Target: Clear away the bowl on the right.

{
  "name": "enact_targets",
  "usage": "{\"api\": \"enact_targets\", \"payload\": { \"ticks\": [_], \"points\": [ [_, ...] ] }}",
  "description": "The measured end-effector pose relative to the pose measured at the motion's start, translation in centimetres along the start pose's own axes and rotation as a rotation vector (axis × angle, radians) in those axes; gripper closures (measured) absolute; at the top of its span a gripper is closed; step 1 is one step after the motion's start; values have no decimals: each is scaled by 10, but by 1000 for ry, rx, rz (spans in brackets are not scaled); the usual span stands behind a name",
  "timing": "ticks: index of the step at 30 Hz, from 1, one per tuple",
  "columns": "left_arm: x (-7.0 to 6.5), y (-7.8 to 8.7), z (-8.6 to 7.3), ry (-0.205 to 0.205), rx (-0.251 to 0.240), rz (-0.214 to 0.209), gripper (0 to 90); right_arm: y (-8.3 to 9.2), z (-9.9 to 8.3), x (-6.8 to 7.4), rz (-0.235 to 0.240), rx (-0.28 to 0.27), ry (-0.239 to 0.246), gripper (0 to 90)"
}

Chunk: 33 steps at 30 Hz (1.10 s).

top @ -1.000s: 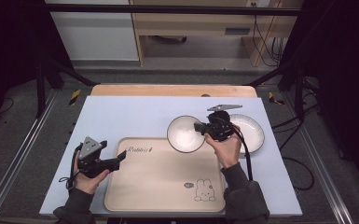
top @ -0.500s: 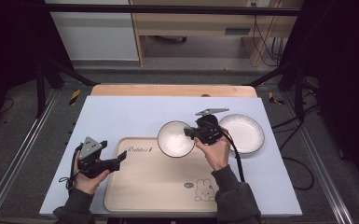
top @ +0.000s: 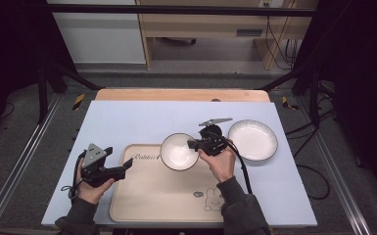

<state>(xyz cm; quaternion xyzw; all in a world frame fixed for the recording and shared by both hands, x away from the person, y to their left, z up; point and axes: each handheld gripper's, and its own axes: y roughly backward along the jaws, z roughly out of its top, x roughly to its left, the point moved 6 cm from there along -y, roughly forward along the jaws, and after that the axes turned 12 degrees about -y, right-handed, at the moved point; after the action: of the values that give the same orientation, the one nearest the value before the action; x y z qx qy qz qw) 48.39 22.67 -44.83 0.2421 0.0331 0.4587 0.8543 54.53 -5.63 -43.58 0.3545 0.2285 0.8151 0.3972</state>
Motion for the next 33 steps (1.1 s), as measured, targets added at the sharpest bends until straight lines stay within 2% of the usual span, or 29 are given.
{"api": "enact_targets", "payload": {
  "ticks": [4, 6, 11, 14, 18, 26, 33],
  "points": [
    [0, 0, 0, 0, 0, 1, 144, -4, -3, 1, 3, 10, 12, 828],
    [0, 0, 0, 1, 2, 2, 144, -6, -5, 1, 9, 17, -1, 829],
    [0, 0, 0, -1, 2, 2, 144, -15, -11, -2, -3, 42, -15, 829],
    [0, 0, 0, -1, 2, 2, 144, -20, -13, -5, -12, 45, -2, 828],
    [0, 0, 0, 0, 2, 2, 144, -24, -17, -8, -13, 59, -29, 828],
    [1, -1, -1, 1, 6, 1, 144, -31, -19, -17, -29, 73, -52, 829],
    [-1, -1, -1, -3, 10, 0, 145, -33, -21, -21, -39, 83, -56, 828]
  ]
}}
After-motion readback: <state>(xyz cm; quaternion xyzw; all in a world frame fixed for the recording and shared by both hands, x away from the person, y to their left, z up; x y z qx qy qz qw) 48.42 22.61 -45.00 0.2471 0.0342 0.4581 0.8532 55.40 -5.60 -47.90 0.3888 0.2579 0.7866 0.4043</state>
